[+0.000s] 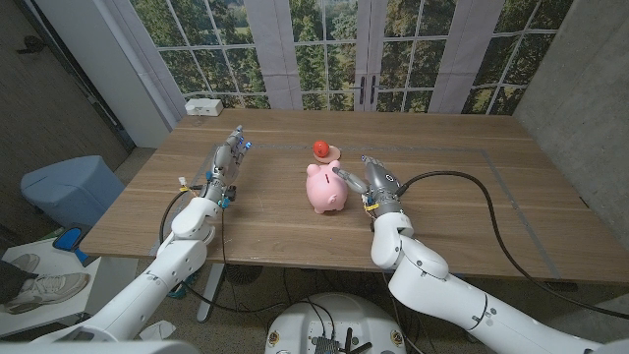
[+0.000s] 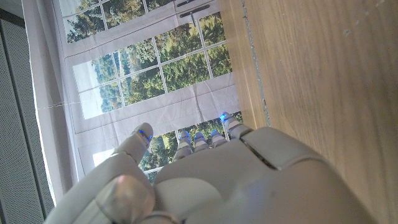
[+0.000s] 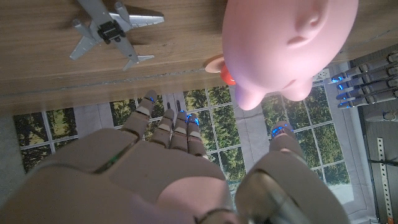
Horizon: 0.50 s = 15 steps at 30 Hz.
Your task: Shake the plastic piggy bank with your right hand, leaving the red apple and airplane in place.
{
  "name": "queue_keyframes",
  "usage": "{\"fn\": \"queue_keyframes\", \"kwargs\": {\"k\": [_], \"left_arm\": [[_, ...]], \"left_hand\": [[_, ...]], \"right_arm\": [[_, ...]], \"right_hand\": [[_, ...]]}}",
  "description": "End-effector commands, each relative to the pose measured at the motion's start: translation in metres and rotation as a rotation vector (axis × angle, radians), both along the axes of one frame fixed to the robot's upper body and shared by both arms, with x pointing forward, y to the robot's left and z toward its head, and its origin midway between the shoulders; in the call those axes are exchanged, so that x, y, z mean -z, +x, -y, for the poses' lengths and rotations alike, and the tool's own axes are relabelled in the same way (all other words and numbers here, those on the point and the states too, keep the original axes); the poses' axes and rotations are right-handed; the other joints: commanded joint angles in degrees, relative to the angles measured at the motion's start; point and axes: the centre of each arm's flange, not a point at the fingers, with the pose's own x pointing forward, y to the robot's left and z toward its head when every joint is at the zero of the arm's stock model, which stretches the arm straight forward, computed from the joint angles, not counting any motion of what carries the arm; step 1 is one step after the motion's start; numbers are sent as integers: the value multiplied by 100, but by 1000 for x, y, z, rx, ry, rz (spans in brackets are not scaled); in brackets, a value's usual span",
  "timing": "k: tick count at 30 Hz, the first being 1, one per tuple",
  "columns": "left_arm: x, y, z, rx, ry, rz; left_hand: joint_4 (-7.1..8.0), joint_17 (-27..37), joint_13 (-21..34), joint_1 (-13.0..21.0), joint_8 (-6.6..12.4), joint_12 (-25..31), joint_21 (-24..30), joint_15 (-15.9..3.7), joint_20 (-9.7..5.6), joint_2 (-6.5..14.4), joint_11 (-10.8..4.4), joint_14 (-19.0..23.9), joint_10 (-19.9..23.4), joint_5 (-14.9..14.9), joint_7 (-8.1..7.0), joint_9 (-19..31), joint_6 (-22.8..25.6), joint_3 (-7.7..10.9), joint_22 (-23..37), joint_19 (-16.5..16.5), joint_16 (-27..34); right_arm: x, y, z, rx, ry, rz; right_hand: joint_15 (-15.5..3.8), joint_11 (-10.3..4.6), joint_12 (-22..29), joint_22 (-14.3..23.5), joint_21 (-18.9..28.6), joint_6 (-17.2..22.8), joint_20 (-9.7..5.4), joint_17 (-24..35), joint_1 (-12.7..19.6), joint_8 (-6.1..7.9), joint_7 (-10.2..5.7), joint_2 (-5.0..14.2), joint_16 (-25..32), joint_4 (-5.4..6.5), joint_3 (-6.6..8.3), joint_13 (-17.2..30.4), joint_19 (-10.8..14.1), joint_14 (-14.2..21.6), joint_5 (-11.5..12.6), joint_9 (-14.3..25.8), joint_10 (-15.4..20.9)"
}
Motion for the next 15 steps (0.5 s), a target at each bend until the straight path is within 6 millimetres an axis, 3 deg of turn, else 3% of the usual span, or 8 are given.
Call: {"fn": "queue_keyframes", "kwargs": {"k": [1, 15], "left_arm": [[1, 1, -6, 2, -11, 6], [3, 4, -13, 10, -19, 13]], "left_hand": [[-38, 25, 28, 67, 17, 28, -1, -419, -484, 316, 12, 21, -15, 47, 15, 22, 6, 5, 11, 20, 22], [-43, 25, 29, 67, 18, 27, -2, -398, -472, 320, 22, 24, -18, 48, 27, 23, 7, 7, 11, 28, 23]], "right_arm": [[-7, 3, -22, 26, -78, -81], [-5, -2, -49, 50, -135, -116]], "right_hand": [[54, 27, 11, 28, -15, -39, 22, 32, -18, 25, 27, -60, 42, 19, -50, 34, -52, -59, 53, 35, -58], [55, 55, 27, 30, -16, -45, 59, 62, -108, 45, 54, -115, 84, 57, -135, 64, -106, -26, 96, 45, -90]]}}
